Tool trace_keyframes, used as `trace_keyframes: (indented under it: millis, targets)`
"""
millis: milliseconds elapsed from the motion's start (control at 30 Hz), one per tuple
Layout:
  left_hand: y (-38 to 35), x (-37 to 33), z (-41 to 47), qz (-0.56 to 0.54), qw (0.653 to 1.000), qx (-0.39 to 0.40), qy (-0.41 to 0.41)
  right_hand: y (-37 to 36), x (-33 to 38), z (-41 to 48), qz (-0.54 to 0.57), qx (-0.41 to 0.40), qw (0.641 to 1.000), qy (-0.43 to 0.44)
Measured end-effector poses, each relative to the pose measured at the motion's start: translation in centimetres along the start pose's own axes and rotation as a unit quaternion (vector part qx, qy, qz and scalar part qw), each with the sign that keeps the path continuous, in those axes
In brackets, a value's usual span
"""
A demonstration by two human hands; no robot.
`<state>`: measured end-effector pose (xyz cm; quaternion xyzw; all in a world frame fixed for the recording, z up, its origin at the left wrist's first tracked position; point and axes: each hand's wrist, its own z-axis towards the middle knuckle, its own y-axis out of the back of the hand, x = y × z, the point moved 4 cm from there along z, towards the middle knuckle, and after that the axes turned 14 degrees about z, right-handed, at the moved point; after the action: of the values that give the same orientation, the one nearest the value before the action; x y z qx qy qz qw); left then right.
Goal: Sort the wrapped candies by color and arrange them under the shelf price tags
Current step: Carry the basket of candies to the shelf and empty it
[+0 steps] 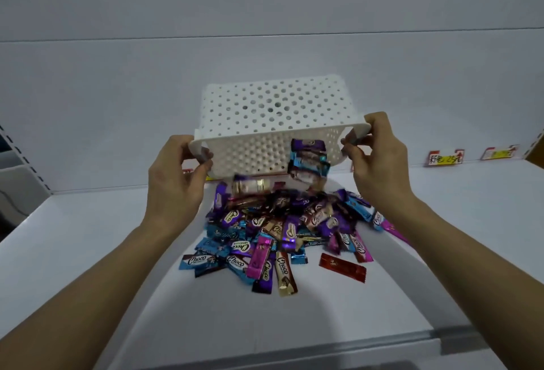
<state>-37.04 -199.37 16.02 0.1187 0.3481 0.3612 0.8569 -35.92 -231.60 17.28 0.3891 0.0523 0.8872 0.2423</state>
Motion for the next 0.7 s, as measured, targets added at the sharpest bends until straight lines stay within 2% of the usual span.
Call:
trace_keyframes:
  millis: [367,567,700]
  targets:
    - [1.6,-0.8,-0.6,0.003,1.000,-0.009,0.010,0.6,1.9,-0.2,0.016,0.025,0.999,0.023]
    - [4.2,0.9,-0.1,-0.012,0.995,0.035,0.089,-0.9,3.9,0.4,0.069,0.036,0.997,-0.012]
    - [8.0,2.0,0.4,0.001,0.990,0.047,0.130,-3.9,6.0,1.4,0.086,0.116,0.989,-0.029]
